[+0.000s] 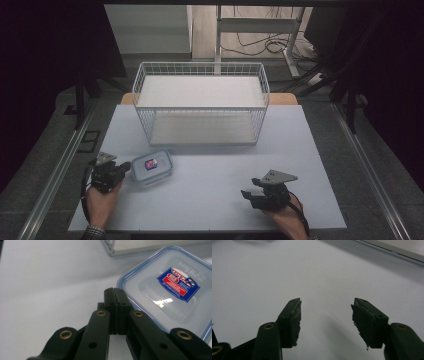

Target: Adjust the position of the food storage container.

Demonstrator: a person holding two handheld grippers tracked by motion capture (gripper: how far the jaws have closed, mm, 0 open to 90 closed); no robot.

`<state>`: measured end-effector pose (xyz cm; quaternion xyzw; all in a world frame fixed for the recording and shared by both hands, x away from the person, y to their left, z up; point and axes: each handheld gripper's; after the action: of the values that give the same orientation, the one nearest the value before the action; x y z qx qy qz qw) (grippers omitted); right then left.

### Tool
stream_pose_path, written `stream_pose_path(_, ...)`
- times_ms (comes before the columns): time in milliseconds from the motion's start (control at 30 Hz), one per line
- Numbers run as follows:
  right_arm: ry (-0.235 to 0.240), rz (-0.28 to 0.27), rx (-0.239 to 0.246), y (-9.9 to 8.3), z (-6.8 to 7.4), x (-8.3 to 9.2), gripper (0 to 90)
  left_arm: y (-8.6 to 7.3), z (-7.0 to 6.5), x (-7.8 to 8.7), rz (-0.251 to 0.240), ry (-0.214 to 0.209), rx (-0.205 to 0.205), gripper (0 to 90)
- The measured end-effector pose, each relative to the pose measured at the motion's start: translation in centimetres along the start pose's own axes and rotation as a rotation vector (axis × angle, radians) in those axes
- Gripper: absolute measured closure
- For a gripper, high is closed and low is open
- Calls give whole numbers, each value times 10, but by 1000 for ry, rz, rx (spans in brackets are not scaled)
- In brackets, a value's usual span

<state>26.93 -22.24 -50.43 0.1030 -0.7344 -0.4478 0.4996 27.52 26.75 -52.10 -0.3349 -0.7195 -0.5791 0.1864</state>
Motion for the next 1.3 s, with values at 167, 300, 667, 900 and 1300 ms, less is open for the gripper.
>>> stream_pose_path(167,-8,3,12,1,-3,-1,450,6,-13,-12,6,-8,-47,898)
stream_pose_path(300,-8,-7,-13,0,-10,-1,501,8,-20,-17,12,-30,-67,898)
stream_pose_path(667,-5,9,33,7,-9,-9,578,12,-41,-32,29,-110,-101,896)
stream_pose_path(900,-27,-4,-9,13,-13,-11,673,15,-58,-43,40,-141,-122,897)
stream_pose_path(1300,-17,-5,-24,42,-19,-42,890,16,-97,-65,83,-216,-181,896)
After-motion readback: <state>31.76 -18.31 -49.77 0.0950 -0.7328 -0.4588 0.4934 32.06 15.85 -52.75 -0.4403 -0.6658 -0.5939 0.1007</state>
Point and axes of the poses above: each handheld gripper's, and its own axes: x roughly backward along the jaws, y roughly out of its top, z roughly to its left, and after that the axes turned 11 degrees about x, right-handed
